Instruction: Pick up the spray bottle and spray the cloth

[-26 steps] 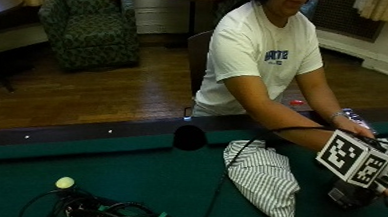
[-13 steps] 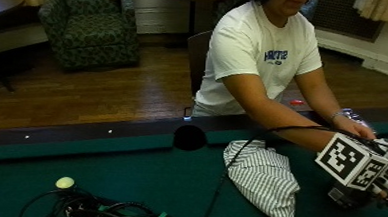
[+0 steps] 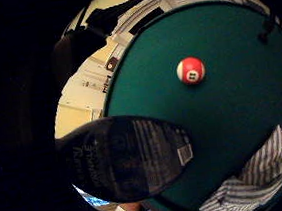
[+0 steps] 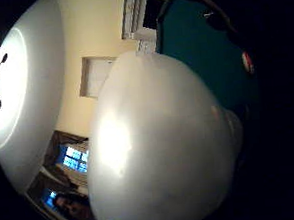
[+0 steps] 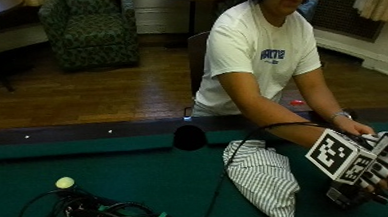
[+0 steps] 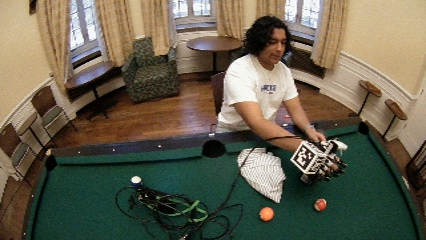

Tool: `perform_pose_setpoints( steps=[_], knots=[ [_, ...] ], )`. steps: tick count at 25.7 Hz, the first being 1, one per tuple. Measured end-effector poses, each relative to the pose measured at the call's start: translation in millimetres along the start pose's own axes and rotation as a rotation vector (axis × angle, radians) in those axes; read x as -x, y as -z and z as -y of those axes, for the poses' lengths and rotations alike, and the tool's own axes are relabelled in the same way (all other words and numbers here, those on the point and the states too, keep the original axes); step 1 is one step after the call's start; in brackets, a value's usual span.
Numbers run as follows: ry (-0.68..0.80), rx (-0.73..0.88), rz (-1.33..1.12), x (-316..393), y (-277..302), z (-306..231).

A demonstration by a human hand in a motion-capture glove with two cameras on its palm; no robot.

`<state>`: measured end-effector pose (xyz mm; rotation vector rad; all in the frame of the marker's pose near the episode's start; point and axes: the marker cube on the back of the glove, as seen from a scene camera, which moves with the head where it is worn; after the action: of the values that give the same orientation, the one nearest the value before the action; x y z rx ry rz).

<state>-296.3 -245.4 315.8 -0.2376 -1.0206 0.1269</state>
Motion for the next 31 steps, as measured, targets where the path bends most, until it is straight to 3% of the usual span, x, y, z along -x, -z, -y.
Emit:
perform_pose_setpoints(
  steps=[19, 31],
  knots=[
    [-0.014, -0.014, -0.019, -12.4, 26.7, -47.7],
    [0.051, 0.002, -0.019, -6.7, 55.4, -100.0]
  ],
)
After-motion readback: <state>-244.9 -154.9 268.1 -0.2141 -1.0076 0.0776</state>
